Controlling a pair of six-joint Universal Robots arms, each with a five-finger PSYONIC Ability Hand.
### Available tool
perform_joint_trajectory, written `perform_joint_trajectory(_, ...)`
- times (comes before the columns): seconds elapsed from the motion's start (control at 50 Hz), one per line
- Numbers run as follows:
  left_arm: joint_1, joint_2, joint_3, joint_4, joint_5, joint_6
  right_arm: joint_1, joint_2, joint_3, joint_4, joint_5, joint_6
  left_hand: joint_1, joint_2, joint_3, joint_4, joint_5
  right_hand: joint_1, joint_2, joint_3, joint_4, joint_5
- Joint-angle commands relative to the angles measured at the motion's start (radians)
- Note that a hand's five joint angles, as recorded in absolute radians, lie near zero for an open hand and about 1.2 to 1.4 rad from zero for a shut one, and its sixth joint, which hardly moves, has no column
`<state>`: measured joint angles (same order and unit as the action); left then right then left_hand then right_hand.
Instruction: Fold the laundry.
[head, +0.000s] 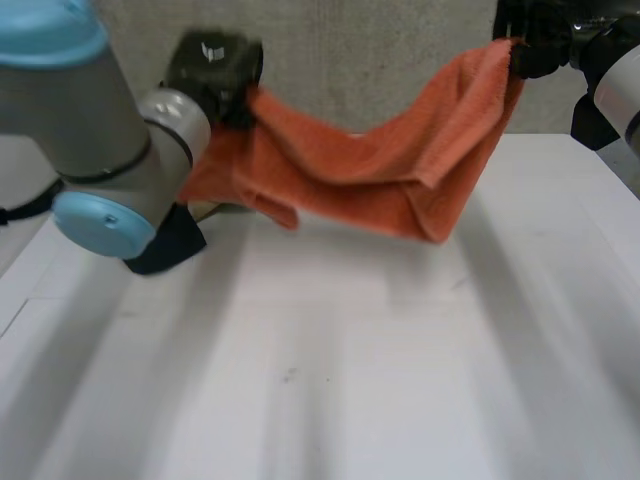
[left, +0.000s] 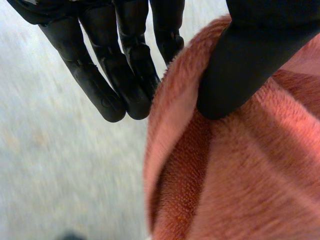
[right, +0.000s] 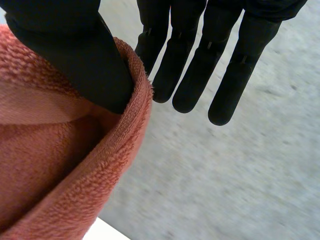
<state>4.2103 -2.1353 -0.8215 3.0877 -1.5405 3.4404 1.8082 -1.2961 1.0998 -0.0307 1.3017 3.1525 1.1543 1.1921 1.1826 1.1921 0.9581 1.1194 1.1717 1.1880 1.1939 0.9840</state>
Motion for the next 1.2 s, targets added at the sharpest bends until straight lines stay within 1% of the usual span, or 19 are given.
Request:
perform_joint_trajectory(0.02,-0.079,0.120,-0.093,0.086,-0.055,-0.023,-0.035,0.146,-0.092,-0.061,0.034,-0.028,0.242,0.204,0.214,0.204,0.264,0.277,0.225,0.208,0.202,0.238)
perform_joint_trajectory(0.1,-0.128,0.094,-0.169,0.103,-0.133,-0.010,-0.062,0.199,-0.054,-0.109,0.001,-0.015,0.242,0.204,0.214,0.204,0.264,0.277,0.225,0.208,0.202,0.238)
perform_joint_trajectory(0.16,-0.162,0.023,-0.234,0.101,-0.179,-0.009,-0.073,0.259,0.004,-0.120,-0.038,-0.017,0.242,0.204,0.214,0.204,0.264,0.277,0.225,0.208,0.202,0.238)
perform_joint_trajectory(0.28,-0.216,-0.139,-0.263,0.049,-0.217,-0.024,-0.092,0.389,0.084,-0.097,-0.120,-0.078,-0.054,-0.092,-0.082,-0.092,-0.032,0.277,0.225,0.208,0.202,0.238)
perform_joint_trajectory(0.34,-0.240,-0.208,-0.228,-0.049,-0.231,-0.029,-0.102,0.452,0.097,-0.042,-0.127,-0.164,-0.163,-0.200,-0.191,-0.200,-0.141,0.271,0.218,0.202,0.196,0.232)
perform_joint_trajectory(0.36,-0.245,-0.213,-0.202,-0.108,-0.237,-0.033,-0.105,0.463,0.094,-0.023,-0.122,-0.184,-0.273,-0.311,-0.302,-0.311,-0.252,0.207,0.154,0.138,0.132,0.168)
perform_joint_trajectory(0.42,-0.245,-0.210,-0.171,-0.184,-0.240,-0.044,-0.119,0.465,0.080,0.054,-0.110,-0.242,-0.590,-0.628,-0.619,-0.628,-0.569,-0.087,-0.139,-0.155,-0.161,-0.126)
perform_joint_trajectory(0.44,-0.239,-0.192,-0.156,-0.223,-0.239,-0.050,-0.125,0.454,0.071,0.089,-0.102,-0.253,-0.807,-0.844,-0.835,-0.844,-0.785,-0.361,-0.413,-0.429,-0.435,-0.400)
perform_joint_trajectory(0.46,-0.236,-0.181,-0.150,-0.239,-0.237,-0.055,-0.127,0.446,0.068,0.104,-0.098,-0.258,-0.899,-0.937,-0.927,-0.937,-0.877,-0.483,-0.535,-0.551,-0.557,-0.522)
perform_joint_trajectory(0.5,-0.227,-0.152,-0.146,-0.262,-0.231,-0.056,-0.128,0.422,0.063,0.132,-0.085,-0.264,-0.961,-0.999,-0.989,-0.999,-0.940,-0.613,-0.665,-0.681,-0.687,-0.652)
perform_joint_trajectory(0.56,-0.202,-0.081,-0.160,-0.276,-0.210,-0.056,-0.124,0.351,0.069,0.173,-0.055,-0.282,-0.980,-1.018,-1.008,-1.018,-0.958,-0.768,-0.821,-0.837,-0.843,-0.807)
perform_joint_trajectory(0.66,-0.139,0.029,-0.235,-0.271,-0.159,-0.055,-0.086,0.227,0.136,0.209,-0.029,-0.350,-0.980,-1.018,-1.008,-1.018,-0.958,-0.816,-0.868,-0.884,-0.890,-0.855)
perform_joint_trajectory(0.74,-0.072,0.080,-0.304,-0.271,-0.101,-0.049,-0.053,0.138,0.250,0.201,-0.035,-0.481,-0.980,-1.018,-1.008,-1.018,-0.958,-0.798,-0.850,-0.867,-0.873,-0.837)
perform_joint_trajectory(0.82,-0.023,0.087,-0.375,-0.274,-0.037,-0.037,-0.020,0.077,0.377,0.120,-0.077,-0.653,-0.976,-1.014,-1.004,-1.014,-0.955,-0.745,-0.798,-0.814,-0.820,-0.784)
perform_joint_trajectory(0.84,-0.006,0.081,-0.402,-0.271,-0.017,-0.030,-0.009,0.072,0.428,0.067,-0.105,-0.716,-0.935,-0.973,-0.964,-0.973,-0.914,-0.719,-0.771,-0.788,-0.794,-0.758)
perform_joint_trajectory(0.9,0.022,0.057,-0.448,-0.262,0.014,-0.015,0.005,0.093,0.504,-0.044,-0.146,-0.822,-0.894,-0.932,-0.922,-0.932,-0.872,-0.640,-0.692,-0.708,-0.714,-0.679)
perform_joint_trajectory(1.02,0.051,0.012,-0.482,-0.198,0.052,-0.010,0.016,0.172,0.551,-0.169,-0.142,-0.902,-0.894,-0.932,-0.922,-0.932,-0.872,-0.598,-0.651,-0.667,-0.673,-0.638)
perform_joint_trajectory(1.08,0.043,-0.023,-0.476,-0.152,0.074,-0.010,0.017,0.225,0.545,-0.207,-0.144,-0.914,-0.894,-0.932,-0.922,-0.932,-0.872,-0.575,-0.627,-0.644,-0.650,-0.614)
perform_joint_trajectory(1.2,0.002,-0.101,-0.418,-0.119,0.076,-0.010,0.026,0.319,0.500,-0.294,-0.140,-0.931,-0.882,-0.920,-0.910,-0.920,-0.861,-0.417,-0.469,-0.485,-0.491,-0.456)
